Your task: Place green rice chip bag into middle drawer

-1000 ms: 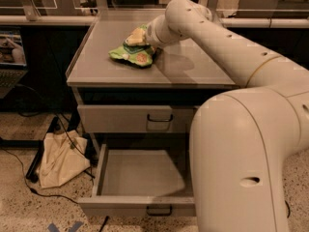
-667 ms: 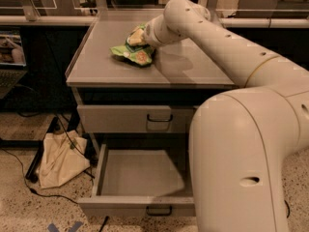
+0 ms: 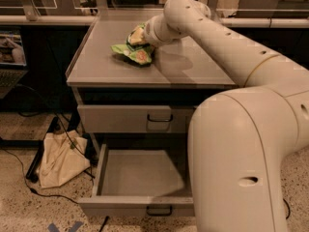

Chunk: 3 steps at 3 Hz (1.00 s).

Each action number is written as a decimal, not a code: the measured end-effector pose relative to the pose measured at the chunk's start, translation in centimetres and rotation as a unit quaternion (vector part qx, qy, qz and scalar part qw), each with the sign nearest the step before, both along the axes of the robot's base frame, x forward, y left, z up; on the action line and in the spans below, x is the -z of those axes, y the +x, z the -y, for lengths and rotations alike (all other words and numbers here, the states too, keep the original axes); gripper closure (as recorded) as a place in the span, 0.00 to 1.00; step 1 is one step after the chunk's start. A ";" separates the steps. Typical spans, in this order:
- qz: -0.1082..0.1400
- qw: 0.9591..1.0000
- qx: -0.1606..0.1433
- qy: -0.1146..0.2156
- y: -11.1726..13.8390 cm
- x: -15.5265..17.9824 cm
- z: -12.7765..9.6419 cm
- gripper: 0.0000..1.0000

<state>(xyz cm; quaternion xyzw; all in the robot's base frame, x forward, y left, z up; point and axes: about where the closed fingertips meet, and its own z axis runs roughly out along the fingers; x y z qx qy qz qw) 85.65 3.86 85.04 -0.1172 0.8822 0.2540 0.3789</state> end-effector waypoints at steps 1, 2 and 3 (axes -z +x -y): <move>-0.017 0.999 -0.031 0.031 -3.9 -0.7 1.5 1.00; -0.014 0.993 -0.074 0.086 -10.5 -2.3 3.5 1.00; -0.018 0.988 -0.081 0.133 -16.8 -3.1 5.9 1.00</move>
Offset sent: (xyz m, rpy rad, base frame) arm -0.2083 -0.1358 0.0332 0.3370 0.0400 0.1634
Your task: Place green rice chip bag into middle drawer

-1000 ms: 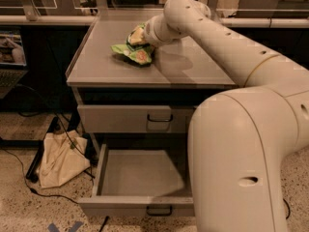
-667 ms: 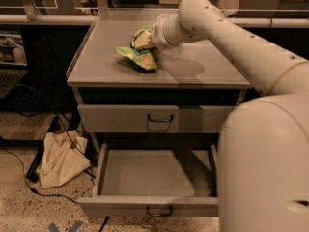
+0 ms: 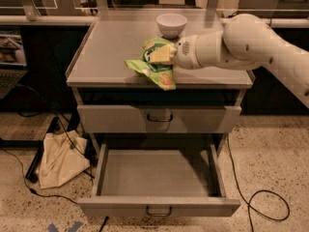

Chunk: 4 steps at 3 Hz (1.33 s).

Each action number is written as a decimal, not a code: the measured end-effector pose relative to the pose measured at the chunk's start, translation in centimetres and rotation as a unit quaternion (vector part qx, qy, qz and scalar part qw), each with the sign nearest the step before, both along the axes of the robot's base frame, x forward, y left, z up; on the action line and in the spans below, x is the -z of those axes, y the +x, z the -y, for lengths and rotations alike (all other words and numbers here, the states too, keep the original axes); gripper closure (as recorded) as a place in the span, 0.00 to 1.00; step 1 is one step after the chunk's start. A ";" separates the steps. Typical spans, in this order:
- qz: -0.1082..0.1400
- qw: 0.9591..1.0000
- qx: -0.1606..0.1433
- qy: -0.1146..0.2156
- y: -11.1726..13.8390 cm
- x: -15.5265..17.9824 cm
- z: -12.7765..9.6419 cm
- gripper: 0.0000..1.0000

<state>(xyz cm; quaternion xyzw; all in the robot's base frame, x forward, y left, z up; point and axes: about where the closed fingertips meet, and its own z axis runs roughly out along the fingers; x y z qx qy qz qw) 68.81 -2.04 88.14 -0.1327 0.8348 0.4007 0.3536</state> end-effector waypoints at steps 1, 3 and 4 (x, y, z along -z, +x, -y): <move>-0.005 0.999 0.023 0.030 -4.4 -0.3 3.6 1.00; -0.021 0.995 0.072 0.068 -9.3 -0.4 6.8 1.00; -0.003 0.994 0.080 0.069 -12.9 -0.7 5.7 1.00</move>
Offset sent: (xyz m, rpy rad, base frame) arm -0.1377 -0.1042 0.0026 0.2177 0.0730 -0.2479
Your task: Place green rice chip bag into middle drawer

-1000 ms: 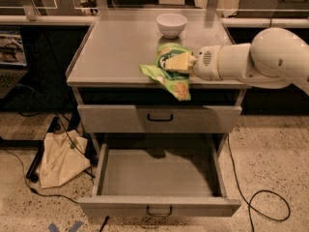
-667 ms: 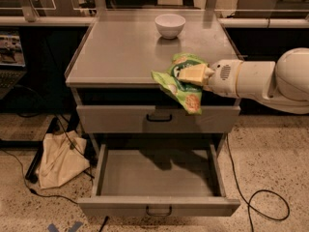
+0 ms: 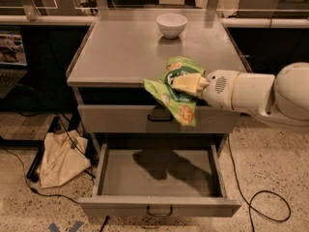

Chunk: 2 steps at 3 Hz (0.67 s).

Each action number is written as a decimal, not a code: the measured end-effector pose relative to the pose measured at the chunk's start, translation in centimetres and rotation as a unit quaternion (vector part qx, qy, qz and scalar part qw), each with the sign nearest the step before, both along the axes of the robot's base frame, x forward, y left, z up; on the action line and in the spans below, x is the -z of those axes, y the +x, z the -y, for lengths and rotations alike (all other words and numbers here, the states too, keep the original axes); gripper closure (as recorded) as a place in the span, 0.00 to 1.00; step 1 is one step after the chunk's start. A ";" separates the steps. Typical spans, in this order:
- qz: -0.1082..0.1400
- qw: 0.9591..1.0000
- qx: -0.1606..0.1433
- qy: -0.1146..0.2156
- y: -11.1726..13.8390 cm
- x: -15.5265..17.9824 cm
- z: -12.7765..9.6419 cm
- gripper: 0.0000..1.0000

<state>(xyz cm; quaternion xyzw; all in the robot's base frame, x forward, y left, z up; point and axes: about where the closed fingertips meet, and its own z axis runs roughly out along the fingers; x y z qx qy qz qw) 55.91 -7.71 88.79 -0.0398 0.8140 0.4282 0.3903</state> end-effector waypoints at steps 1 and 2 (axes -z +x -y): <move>0.016 0.999 0.029 0.006 -4.0 1.5 -1.1 1.00; 0.015 0.997 0.067 0.022 -6.9 4.1 -1.1 1.00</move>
Offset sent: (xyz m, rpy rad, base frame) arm -0.1092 -0.0223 -0.0749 0.0932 -0.0270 -0.2916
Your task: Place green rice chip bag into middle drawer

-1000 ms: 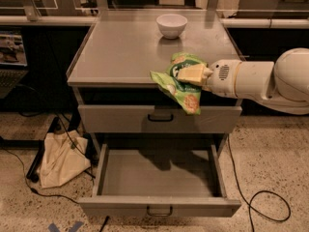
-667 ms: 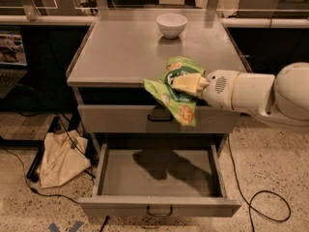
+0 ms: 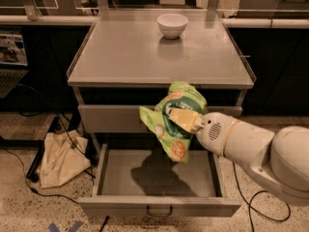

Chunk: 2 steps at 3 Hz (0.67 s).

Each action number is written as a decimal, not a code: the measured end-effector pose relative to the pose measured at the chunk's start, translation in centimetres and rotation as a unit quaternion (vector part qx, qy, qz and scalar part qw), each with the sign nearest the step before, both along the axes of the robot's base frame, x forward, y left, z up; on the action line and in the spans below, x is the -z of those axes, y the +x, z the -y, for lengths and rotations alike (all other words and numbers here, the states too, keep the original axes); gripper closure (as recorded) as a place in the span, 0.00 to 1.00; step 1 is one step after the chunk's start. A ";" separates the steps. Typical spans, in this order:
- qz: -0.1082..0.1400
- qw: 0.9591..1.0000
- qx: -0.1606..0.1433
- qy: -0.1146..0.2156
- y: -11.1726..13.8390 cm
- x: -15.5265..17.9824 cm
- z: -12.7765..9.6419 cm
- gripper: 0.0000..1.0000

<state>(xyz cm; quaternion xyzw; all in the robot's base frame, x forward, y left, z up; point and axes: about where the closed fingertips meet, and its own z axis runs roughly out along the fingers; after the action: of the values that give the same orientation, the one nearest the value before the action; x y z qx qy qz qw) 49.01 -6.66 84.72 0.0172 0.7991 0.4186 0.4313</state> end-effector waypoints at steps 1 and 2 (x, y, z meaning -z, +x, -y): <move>-0.008 0.998 0.054 0.000 -0.3 3.7 2.7 1.00; -0.028 0.996 0.086 -0.002 0.5 7.4 4.3 1.00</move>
Offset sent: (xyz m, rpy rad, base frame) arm 0.0254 -0.0811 -0.1485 -0.0176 0.1623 -0.2678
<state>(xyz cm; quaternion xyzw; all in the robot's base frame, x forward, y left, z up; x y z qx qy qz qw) 49.49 -11.01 77.36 0.0966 0.8070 0.3782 0.4432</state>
